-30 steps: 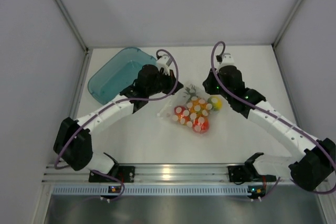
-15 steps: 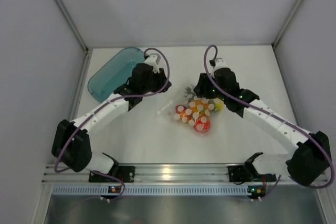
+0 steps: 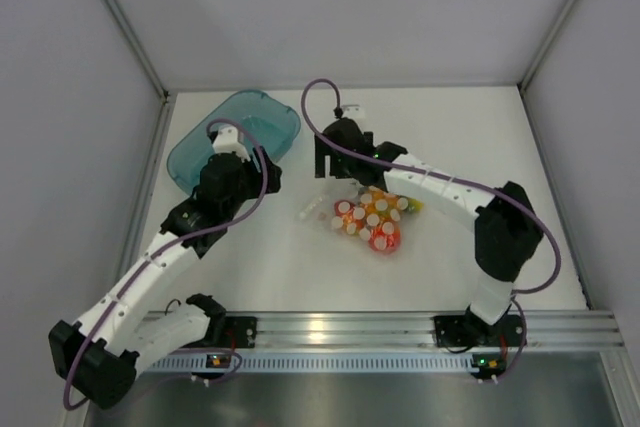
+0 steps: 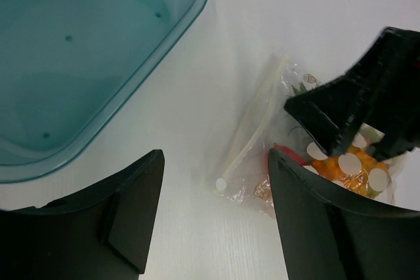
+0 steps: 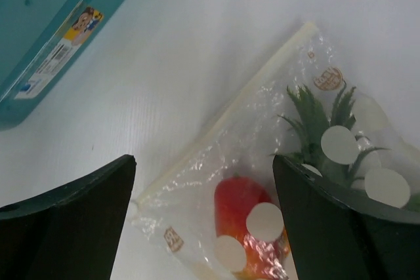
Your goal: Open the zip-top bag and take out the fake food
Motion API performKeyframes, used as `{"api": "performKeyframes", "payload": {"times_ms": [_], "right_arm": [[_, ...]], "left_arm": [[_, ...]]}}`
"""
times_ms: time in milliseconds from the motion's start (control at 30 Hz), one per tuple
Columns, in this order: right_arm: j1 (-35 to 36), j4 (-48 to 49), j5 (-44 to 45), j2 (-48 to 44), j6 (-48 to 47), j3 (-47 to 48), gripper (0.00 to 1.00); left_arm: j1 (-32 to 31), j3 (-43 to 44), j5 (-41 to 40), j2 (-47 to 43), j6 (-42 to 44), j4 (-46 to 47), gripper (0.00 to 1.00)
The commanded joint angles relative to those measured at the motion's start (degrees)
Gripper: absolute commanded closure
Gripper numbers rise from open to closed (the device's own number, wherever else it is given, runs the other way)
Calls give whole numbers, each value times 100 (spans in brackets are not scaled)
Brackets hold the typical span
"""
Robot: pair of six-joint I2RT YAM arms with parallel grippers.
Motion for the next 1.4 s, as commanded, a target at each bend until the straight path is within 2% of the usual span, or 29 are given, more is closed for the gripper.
{"api": "performKeyframes", "payload": {"times_ms": [0,133,333,600,867,933,1033,1133,1200,1367], "right_arm": [[227,-683,1191,652,514,835,13],[385,-1534,1929,1601,681,1679,15],[588,-2134,2344,2445,778,2769,17],[641,-2643,2616,2955,883,3201,28],[641,-2758,2669,3140,1015,3166,39],[649,-2776,2626,3184,1077,3131,44],[649,-2723,2669,3141,1121,3017,62],[649,-2723,2722,3044,1191,2921,91],[667,-2662,2739,2922,1217,2833,100],[702,-2565,2757,2658,1147,2630,100]], "left_arm": [[14,-141,-378,-683,-106,-300,30],[14,-159,-106,-1159,25,-590,31],[14,-168,-87,-1388,359,-836,30],[14,-256,176,-1362,500,-828,30],[14,-264,326,-1459,518,-837,30],[14,-265,343,-1485,518,-845,30],[14,-282,352,-1503,518,-837,30],[23,-282,387,-1503,509,-837,30],[23,-300,387,-1485,500,-845,30],[14,-300,387,-1362,483,-819,30]]}}
